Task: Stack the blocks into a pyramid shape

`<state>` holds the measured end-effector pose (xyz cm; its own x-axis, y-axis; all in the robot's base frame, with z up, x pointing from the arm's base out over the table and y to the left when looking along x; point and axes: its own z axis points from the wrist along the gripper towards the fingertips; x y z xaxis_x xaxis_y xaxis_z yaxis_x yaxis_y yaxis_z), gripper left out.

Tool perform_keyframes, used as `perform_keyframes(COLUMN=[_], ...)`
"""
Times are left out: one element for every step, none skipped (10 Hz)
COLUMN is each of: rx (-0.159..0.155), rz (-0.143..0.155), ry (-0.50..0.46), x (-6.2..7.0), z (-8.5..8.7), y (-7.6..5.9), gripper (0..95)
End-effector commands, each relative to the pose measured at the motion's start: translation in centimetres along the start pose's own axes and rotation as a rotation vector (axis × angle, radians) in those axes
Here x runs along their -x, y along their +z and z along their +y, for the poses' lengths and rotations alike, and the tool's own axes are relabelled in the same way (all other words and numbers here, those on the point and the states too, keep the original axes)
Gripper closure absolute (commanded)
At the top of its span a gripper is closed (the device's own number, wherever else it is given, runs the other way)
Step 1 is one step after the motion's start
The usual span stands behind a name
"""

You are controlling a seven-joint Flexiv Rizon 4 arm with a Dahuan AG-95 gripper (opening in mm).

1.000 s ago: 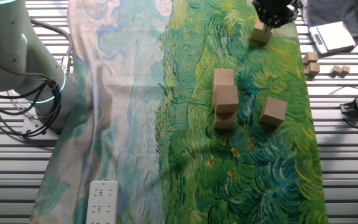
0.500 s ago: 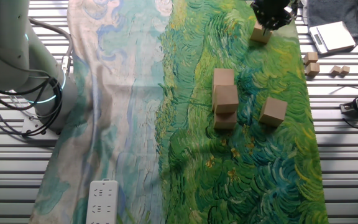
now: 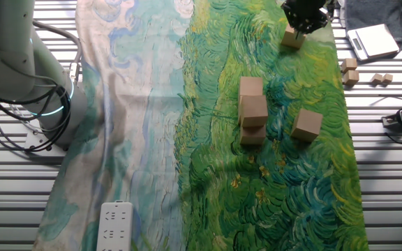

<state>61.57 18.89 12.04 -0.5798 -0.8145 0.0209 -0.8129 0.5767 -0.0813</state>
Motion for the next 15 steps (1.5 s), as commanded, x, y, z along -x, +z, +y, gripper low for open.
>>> perform_keyframes(rx=[-0.007,-0.007,-0.004,-0.005,-0.002,-0.005,-0.005,-0.005,-0.002,-0.001,0.001,0.001,0.001,0.004,0.005], rz=[-0.016,-0.027,-0.029,-0.026,-0.02,-0.011,-0.012,-0.022,-0.029,-0.032,-0.031,-0.031,-0.03,-0.036,-0.041], ry=[-0.004,-0.014,-0.017,-0.026,-0.029,-0.029,-0.03,-0.024,-0.016,-0.013,-0.005,-0.002,0.001,0.001,0.0], x=[0.0,0.0,0.0,0.0,0.0,0.0,0.0,0.0,0.0,0.0,0.9,1.6,2.1,2.5,2.6], z=[0.0,0.0,0.0,0.0,0.0,0.0,0.0,0.0,0.0,0.0,-0.3,-0.6,-0.8,-1.0,-1.1], y=[0.0,0.0,0.0,0.0,0.0,0.0,0.0,0.0,0.0,0.0,-0.3,-0.4,-0.5,-0.3,-0.1], gripper=[95.0,95.0,95.0,95.0,95.0,95.0,95.0,95.0,95.0,95.0,95.0,95.0,95.0,95.0,95.0])
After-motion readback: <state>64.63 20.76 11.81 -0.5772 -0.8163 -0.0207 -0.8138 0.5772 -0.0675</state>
